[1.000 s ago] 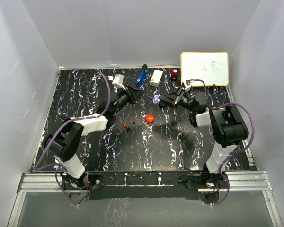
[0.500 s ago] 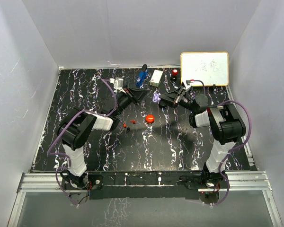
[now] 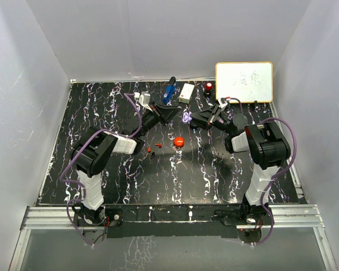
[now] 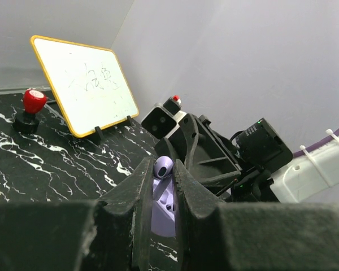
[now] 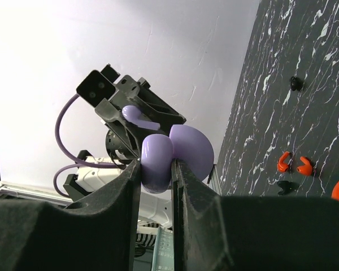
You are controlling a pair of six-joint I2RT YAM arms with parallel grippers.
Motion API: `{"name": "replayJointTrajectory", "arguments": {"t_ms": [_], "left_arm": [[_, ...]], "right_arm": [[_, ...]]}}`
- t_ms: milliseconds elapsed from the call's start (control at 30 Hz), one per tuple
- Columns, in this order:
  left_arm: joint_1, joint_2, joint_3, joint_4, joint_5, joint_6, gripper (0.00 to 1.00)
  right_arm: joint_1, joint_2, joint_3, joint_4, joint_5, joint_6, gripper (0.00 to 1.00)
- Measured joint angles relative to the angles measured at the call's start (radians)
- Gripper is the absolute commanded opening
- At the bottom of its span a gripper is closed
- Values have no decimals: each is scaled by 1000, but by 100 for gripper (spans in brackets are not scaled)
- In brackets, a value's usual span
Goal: Insert the wireless bluetooth earbuds into the charging case
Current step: Place the earbud in the charging case.
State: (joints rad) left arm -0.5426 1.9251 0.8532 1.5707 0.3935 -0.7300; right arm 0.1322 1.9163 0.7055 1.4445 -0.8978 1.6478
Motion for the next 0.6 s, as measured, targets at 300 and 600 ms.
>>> {"name": "replayJointTrajectory", "arguments": {"t_ms": [300,600], "left_arm": [[-3,0,41,1,23,-4,0],[-23,0,58,1,44,-7,0]], "right_arm": [[0,28,7,14,-4,55,0],[0,60,20,31,-7,101,0]]}}
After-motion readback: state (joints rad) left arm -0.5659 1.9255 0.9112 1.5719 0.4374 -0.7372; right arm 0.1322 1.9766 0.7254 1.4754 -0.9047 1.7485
